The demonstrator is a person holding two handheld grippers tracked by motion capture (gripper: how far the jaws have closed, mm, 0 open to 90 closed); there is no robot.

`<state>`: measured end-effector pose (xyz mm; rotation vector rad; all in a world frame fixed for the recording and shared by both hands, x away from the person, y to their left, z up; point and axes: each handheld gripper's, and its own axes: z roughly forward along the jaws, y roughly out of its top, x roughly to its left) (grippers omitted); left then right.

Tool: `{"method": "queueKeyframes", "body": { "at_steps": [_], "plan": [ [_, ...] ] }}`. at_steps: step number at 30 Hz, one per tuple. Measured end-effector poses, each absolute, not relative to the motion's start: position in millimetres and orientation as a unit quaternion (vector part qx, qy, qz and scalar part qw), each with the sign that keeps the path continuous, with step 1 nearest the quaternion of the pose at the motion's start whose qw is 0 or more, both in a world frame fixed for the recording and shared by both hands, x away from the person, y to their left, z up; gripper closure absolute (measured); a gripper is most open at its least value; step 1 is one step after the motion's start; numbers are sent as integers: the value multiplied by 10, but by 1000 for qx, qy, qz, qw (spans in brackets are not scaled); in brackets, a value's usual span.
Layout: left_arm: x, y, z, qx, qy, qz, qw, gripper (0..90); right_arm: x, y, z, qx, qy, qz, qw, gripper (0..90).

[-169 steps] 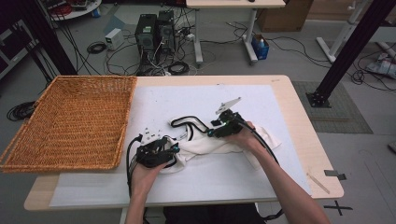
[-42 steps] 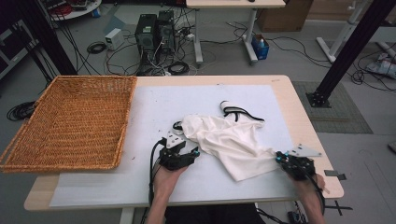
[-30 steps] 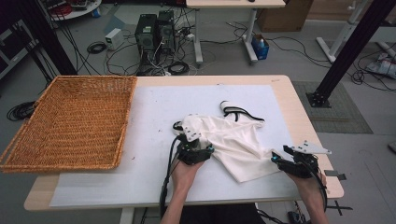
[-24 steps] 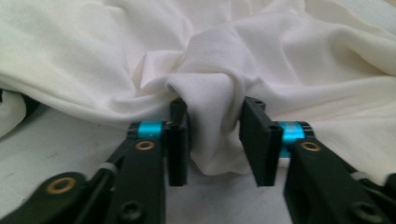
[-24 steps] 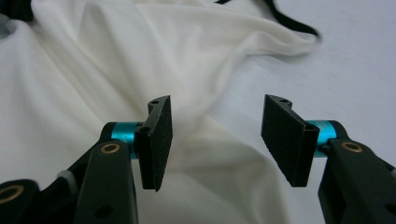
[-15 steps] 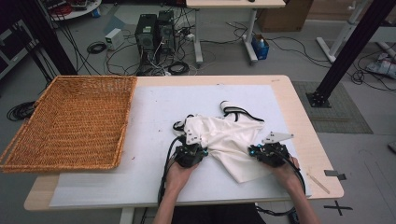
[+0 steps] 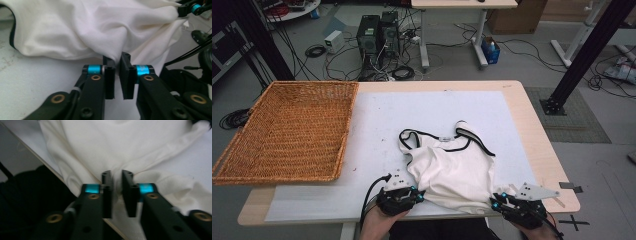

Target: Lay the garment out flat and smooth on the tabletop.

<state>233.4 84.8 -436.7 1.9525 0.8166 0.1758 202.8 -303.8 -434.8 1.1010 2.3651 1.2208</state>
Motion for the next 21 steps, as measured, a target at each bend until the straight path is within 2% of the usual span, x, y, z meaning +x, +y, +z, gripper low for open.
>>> {"method": "queueKeyframes", "body": {
  "at_steps": [1,2,4,6,9,12,16,21],
  "plan": [
    [2353,888,-4337,794,343,82,494,613,2110,-3051,-4272,384,807,425,141,577],
    [2391,930,-4302,786,353,95,500,613,2110,-3051,-4272,384,807,425,141,577],
    [2504,1010,-4225,772,363,119,507,586,2267,-3051,-4205,389,803,421,162,494],
    [2658,1060,-4159,762,378,149,504,547,2510,-3034,-4146,397,798,415,186,488],
    [2932,1104,-4090,756,398,179,489,545,2884,-2948,-4077,390,792,421,208,488],
    [3156,1104,-4071,751,407,197,481,545,3333,-2770,-4072,378,799,421,203,488],
    [3305,1116,-4109,742,421,204,481,545,3840,-2530,-4117,385,808,400,197,510],
    [3392,1121,-4147,738,430,200,480,545,4272,-2221,-4201,364,831,362,214,522]
  ]
}}
